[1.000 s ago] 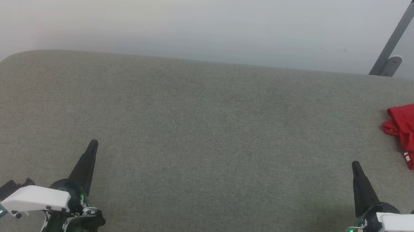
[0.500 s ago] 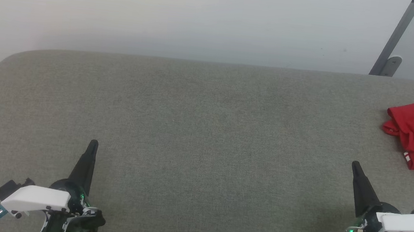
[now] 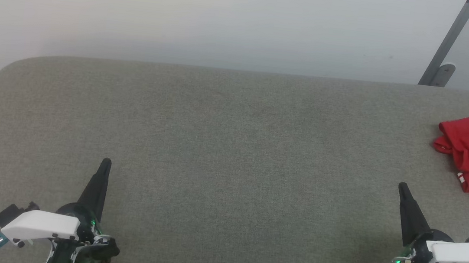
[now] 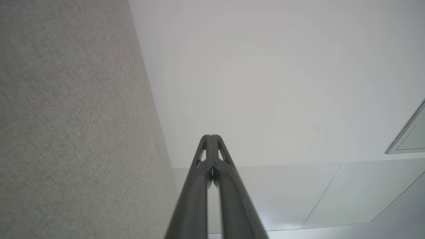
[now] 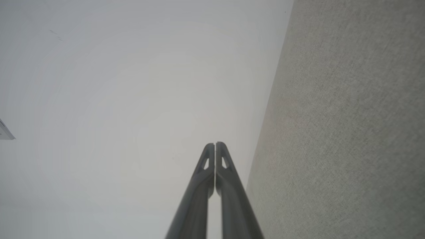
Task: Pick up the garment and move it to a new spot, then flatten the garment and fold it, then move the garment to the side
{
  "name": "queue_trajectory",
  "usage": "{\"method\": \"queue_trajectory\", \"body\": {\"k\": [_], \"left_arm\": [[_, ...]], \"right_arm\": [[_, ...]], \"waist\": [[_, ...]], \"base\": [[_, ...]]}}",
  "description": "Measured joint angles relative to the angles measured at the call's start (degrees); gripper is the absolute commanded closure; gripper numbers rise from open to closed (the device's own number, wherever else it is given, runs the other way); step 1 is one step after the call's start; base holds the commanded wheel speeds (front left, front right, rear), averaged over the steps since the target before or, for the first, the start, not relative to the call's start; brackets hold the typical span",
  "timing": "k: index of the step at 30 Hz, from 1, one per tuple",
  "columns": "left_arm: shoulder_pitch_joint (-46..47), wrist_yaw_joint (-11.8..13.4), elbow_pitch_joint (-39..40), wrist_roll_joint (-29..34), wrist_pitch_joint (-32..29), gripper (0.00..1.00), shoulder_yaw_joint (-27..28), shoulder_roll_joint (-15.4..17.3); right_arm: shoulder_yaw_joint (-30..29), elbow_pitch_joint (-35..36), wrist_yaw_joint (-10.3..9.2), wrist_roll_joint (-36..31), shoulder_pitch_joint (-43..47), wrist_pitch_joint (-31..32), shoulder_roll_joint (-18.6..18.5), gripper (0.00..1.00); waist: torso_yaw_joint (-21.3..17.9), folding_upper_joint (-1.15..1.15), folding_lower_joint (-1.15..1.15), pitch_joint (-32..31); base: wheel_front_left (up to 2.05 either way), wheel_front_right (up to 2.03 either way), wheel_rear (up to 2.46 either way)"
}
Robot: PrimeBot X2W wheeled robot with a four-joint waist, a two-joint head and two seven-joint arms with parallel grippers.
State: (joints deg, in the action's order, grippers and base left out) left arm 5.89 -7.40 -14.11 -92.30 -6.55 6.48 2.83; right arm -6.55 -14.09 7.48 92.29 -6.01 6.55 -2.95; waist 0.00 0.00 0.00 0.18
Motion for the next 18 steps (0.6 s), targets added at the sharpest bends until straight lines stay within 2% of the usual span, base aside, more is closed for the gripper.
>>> {"method": "queue_trajectory", "body": {"k": [18], "left_arm": [[0.0,0.0,0.0,0.0,0.0,1.00,0.0,0.0]], "right_arm": [[0.0,0.0,0.00,0.0,0.0,0.0,0.0,1.00]], "waist": [[0.0,0.00,0.00,0.0]], "base": [[0.00,0.00,0.00]]}}
